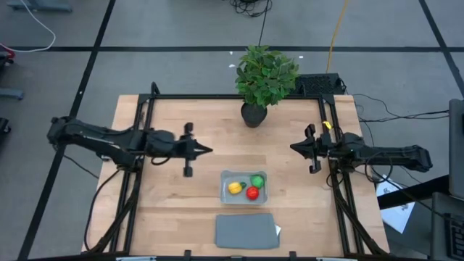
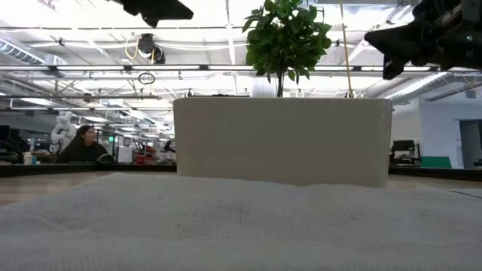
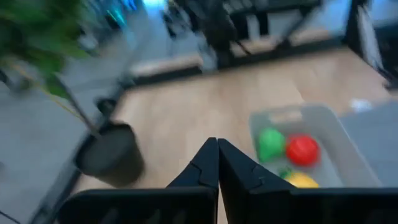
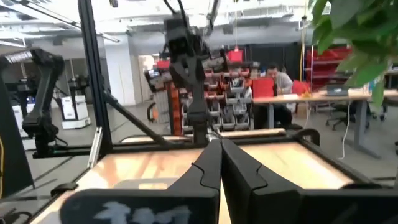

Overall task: Pick and placing Produce into tupperware
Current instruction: Return to Home Position

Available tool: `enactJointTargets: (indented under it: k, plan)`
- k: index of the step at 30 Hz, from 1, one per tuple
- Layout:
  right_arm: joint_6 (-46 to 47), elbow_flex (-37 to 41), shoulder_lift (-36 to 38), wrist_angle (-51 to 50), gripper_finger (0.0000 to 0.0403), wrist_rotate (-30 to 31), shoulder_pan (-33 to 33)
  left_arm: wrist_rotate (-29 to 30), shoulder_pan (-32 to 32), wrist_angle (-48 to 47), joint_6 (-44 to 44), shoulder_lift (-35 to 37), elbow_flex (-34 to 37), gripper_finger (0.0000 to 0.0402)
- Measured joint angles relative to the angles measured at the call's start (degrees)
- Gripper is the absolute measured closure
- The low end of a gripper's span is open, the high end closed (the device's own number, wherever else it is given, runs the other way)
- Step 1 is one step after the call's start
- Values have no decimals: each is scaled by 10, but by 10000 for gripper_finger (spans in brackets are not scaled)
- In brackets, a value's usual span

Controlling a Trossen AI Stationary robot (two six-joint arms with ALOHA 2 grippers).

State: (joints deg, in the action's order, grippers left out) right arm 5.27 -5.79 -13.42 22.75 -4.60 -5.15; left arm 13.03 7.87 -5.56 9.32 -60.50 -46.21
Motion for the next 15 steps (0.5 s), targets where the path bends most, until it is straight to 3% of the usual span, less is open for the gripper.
enactJointTargets:
  k: [6,10,15]
  plan:
    - [-6,-14,24,-58,403,0,0,-9,-43,145,15,76,136,401]
    - [-6,-16,44,-83,403,2,0,-47,-84,151,-1,135,184,401]
    - [-8,-16,69,-97,403,3,0,-53,-108,132,-1,235,208,401]
